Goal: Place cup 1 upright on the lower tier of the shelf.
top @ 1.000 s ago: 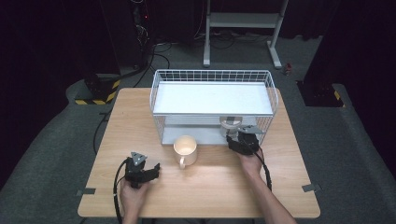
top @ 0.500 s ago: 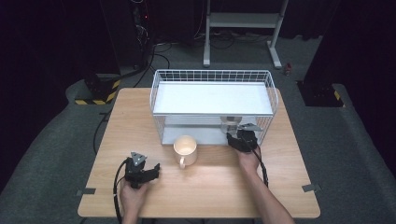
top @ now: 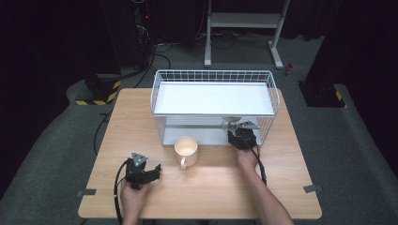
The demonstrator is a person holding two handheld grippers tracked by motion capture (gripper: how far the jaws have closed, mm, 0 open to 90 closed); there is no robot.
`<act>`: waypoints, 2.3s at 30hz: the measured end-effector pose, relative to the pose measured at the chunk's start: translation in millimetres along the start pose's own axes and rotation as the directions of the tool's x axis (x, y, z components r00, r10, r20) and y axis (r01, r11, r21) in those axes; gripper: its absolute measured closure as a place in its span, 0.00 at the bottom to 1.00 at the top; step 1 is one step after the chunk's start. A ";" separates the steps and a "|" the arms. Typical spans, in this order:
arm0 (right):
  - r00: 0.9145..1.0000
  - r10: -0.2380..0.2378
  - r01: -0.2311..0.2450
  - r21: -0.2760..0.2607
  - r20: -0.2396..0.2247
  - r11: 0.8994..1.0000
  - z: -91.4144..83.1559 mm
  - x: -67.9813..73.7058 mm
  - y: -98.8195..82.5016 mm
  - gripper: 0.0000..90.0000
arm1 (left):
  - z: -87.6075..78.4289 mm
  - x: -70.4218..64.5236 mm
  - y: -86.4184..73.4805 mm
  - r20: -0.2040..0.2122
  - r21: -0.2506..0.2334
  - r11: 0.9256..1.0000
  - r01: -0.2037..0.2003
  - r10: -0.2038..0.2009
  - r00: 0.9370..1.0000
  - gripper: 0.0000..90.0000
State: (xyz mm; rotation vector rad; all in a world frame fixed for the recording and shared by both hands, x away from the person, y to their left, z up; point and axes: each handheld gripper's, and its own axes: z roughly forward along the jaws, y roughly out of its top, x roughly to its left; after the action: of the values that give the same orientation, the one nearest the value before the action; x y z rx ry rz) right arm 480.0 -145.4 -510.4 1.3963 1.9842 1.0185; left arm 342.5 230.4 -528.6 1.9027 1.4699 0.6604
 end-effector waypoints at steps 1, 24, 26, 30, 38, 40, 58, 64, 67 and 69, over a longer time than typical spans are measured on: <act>1.000 -0.014 0.014 -0.003 -0.002 1.000 1.0 -1.2 0.0 0.60 | 0.0 0.0 0.0 0.000 0.000 1.000 0.000 0.000 1.000 0.24; 0.997 -0.022 0.020 -0.028 -0.068 0.999 -13.6 -6.6 3.9 0.50 | 0.2 0.0 0.0 0.000 -0.002 1.000 0.000 0.000 1.000 0.24; 0.996 -0.026 0.023 -0.039 -0.081 0.999 -17.4 -9.8 1.5 0.48 | 0.3 0.1 0.1 0.000 -0.002 1.000 0.000 0.000 1.000 0.24; 0.996 -0.010 0.006 -0.045 -0.091 0.999 -23.2 -15.0 -0.9 0.45 | 0.2 0.0 0.0 0.000 -0.002 1.000 0.001 -0.001 1.000 0.24; 0.992 -0.019 0.010 -0.077 -0.122 0.997 -36.9 -16.6 -3.0 0.43 | 0.3 0.1 0.1 -0.001 -0.002 1.000 0.002 -0.002 1.000 0.24; 0.992 -0.020 0.012 -0.064 -0.124 0.998 -39.2 -17.8 -4.4 0.41 | 0.3 0.1 0.1 -0.001 -0.002 1.000 0.001 -0.001 1.000 0.24; 0.984 -0.010 -0.007 -0.098 -0.178 0.995 -62.1 -30.4 -13.8 0.35 | 0.3 0.0 0.1 -0.002 -0.002 1.000 0.001 -0.001 1.000 0.24; 0.981 -0.009 -0.012 -0.107 -0.194 0.994 -70.1 -33.2 -13.7 0.33 | 0.3 0.0 0.1 -0.002 -0.002 1.000 0.002 -0.002 1.000 0.25; 0.980 -0.007 -0.015 -0.110 -0.198 0.994 -73.7 -35.1 -13.8 0.33 | 0.3 0.1 0.1 -0.002 -0.002 1.000 0.002 -0.002 1.000 0.25; 0.979 0.001 -0.026 -0.121 -0.204 0.992 -76.5 -36.2 -14.8 0.33 | 0.3 0.1 0.1 -0.002 -0.002 1.000 0.002 -0.002 1.000 0.25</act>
State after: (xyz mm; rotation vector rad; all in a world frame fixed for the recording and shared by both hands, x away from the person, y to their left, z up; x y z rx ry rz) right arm 426.6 -204.2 -477.6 1.2846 2.0173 1.3140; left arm 342.8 230.4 -528.7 1.8996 1.4710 0.6631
